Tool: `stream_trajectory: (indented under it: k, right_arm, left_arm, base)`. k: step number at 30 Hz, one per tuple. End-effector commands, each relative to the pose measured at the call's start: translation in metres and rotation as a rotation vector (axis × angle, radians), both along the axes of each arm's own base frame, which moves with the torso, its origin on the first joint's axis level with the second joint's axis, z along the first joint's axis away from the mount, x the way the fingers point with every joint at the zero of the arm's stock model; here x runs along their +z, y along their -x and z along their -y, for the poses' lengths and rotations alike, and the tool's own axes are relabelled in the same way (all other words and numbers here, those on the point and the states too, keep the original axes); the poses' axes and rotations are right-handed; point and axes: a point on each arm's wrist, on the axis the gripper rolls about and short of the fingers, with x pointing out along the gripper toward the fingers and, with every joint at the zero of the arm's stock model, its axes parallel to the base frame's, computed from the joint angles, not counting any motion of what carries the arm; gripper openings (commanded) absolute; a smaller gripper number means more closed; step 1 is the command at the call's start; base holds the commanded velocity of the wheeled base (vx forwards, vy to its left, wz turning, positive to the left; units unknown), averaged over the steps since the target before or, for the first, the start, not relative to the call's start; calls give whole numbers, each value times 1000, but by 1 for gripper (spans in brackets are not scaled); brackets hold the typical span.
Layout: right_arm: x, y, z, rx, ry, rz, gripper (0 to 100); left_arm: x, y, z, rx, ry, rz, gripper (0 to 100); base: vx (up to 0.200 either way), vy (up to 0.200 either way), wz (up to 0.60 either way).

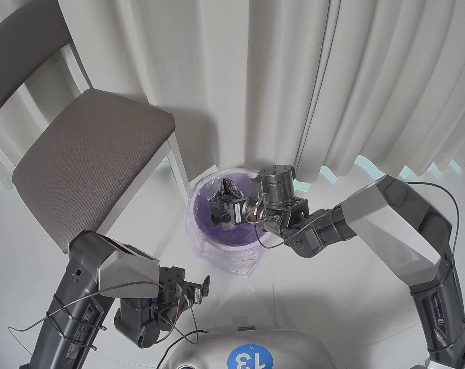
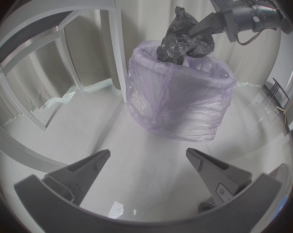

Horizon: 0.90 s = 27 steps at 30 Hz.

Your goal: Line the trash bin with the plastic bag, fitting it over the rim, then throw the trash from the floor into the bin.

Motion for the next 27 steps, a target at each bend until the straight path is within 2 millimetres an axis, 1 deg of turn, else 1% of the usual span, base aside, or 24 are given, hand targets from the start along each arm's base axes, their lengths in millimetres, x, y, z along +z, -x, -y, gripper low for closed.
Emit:
stream_trajectory:
  k: [1,5,8,10,13,14,15,16,17,19,23,27]
  right_arm:
    - [-33,-21,-2,-19,-2,-2,0]
    - [-30,-31,-1,-40,-29,35,0]
    - [-22,-36,2,-50,-68,78,0]
    - [-17,-35,3,-54,-92,95,0]
    - [-6,-26,8,-53,-82,83,0]
    - [-6,-25,8,-53,-80,80,0]
    - [-5,-14,10,-43,-53,51,0]
    - [-4,-12,12,-41,-47,44,0]
    - [-5,-2,15,-31,-18,14,0]
    - [-8,6,16,-14,17,-11,0]
    - [-17,8,16,-7,44,-23,0]
    - [-15,9,16,1,80,-41,0]
  left_arm:
    - [1,-2,0,2,11,18,100]
    - [1,-2,0,2,11,18,100]
    - [1,-2,-1,4,11,18,100]
    - [1,-3,-1,5,11,18,100]
    - [1,-3,-1,5,11,19,100]
    - [1,-3,-1,5,11,19,100]
    - [1,-3,-1,5,12,21,100]
    - [1,-3,-1,5,12,21,100]
    - [1,-3,-1,7,11,21,100]
    - [1,-3,-1,7,11,21,100]
    - [1,-3,-1,8,11,21,100]
    - [1,-4,-1,10,12,23,100]
  base:
    - [0,0,0]
    - [0,0,0]
    - [0,0,0]
    - [0,0,0]
    - [0,0,0]
    - [0,0,0]
    - [0,0,0]
    - [0,0,0]
    - [0,0,0]
    - [0,0,0]
    - [0,0,0]
    - [0,0,0]
